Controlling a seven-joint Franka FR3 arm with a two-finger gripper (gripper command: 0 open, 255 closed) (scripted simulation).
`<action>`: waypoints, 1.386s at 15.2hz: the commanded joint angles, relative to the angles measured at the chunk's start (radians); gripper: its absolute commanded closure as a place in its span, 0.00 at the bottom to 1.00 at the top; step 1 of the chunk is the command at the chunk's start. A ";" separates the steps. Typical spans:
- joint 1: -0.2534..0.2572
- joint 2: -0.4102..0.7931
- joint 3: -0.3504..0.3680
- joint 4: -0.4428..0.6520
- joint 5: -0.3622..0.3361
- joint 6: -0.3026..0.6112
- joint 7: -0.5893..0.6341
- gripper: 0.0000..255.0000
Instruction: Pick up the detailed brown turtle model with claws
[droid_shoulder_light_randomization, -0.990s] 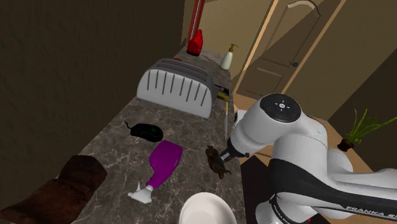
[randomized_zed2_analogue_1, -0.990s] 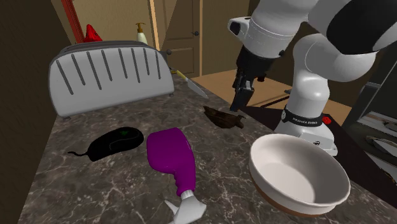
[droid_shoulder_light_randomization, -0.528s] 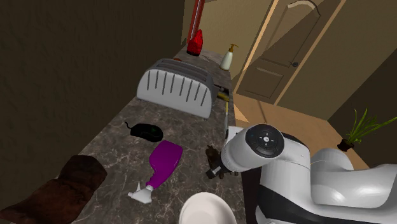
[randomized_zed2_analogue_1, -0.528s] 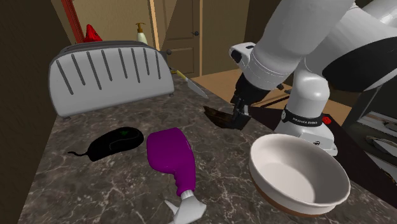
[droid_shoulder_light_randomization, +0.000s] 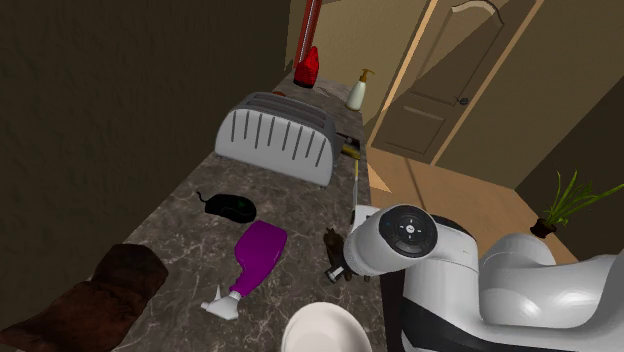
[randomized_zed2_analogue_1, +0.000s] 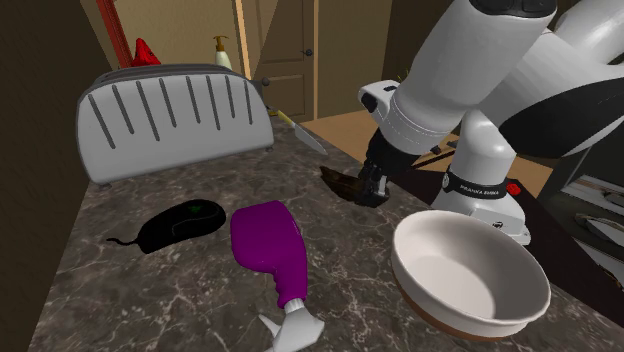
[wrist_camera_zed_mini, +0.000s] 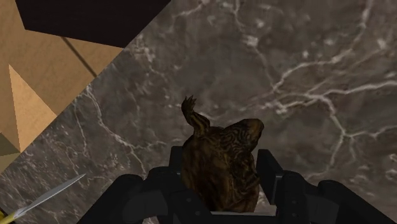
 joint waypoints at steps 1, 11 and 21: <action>0.000 0.001 0.000 0.000 0.000 0.002 0.000 1.00; 0.034 -0.069 -0.064 0.027 -0.007 -0.095 -0.040 1.00; 0.056 -0.171 -0.167 0.100 -0.041 -0.260 -0.109 1.00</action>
